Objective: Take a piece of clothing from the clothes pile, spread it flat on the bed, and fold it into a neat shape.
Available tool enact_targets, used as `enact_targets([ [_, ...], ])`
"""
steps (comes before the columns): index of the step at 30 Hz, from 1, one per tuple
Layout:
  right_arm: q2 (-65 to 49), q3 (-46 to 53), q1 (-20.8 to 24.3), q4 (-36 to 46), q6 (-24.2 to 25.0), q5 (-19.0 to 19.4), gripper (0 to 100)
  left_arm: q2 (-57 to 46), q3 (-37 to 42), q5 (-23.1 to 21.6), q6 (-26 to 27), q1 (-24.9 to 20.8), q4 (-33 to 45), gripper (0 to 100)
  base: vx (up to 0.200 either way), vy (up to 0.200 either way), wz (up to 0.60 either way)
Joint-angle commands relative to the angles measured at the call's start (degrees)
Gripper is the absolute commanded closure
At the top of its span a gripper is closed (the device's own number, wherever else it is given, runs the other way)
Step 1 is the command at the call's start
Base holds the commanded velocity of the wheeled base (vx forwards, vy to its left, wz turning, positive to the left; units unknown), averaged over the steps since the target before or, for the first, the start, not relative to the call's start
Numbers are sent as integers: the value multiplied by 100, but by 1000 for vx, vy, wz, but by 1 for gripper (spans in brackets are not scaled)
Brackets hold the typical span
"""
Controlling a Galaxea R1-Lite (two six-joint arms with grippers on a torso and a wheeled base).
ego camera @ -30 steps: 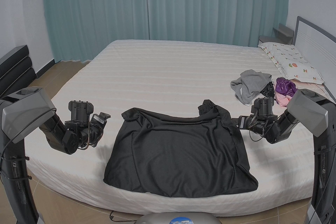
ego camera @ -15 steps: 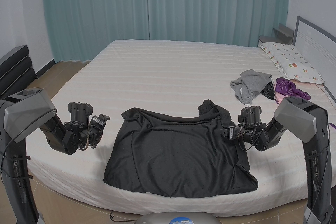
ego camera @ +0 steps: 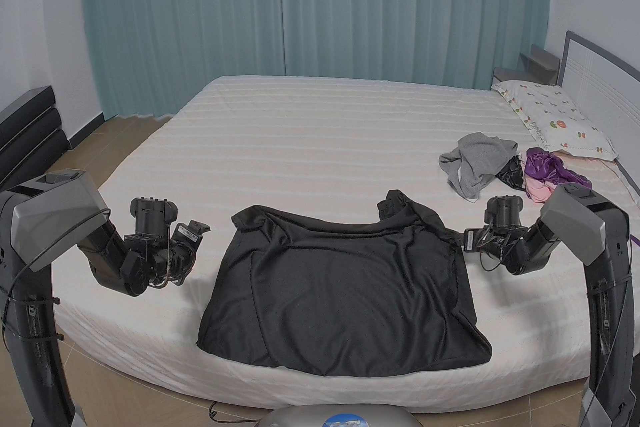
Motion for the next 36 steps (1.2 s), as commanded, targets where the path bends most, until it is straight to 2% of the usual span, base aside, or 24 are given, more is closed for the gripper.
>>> enact_targets([
  [1, -47, -72, -706, -84, 78, 67, 0, 40, 6, 1, 5, -2, -9, 0, 0, 0, 0],
  [5, -161, 24, -952, -180, 324, 260, 0, 40, 15, 1, 5, -2, -9, 0, 0, 0, 0],
  [7, -310, 200, -961, -312, 588, 541, 0, 40, 15, 1, 5, -2, -9, 0, 0, 0, 0],
  [8, -310, 200, -961, -312, 588, 541, 0, 40, 15, 1, 5, -2, -9, 0, 0, 0, 0],
  [10, -556, 560, -899, -488, 781, 858, 0, 40, 23, 1, 5, -2, -9, 0, 0, 0, 0],
  [19, -1251, 2371, -442, -1235, 851, 1781, 0, 31, 23, 1, 5, -2, -9, 0, 0, 0, 0],
  [27, -1391, 3514, -407, -1727, 878, 2290, 0, 4, 41, 1, 5, -2, -9, 0, 0, 0, 0],
  [29, -1444, 3689, -398, -1833, 1089, 2405, 0, -22, 102, -8, 5, -2, -9, 0, 0, 0, 0],
  [33, -1928, 4181, -214, -2175, 2011, 2572, 0, -127, 357, -157, 22, -2, -229, 0, 0, 0, 0],
  [36, -2139, 4568, -117, -2298, 2302, 2668, 0, -268, 691, -219, 66, -2, -668, 0, 0, 0, 0],
])
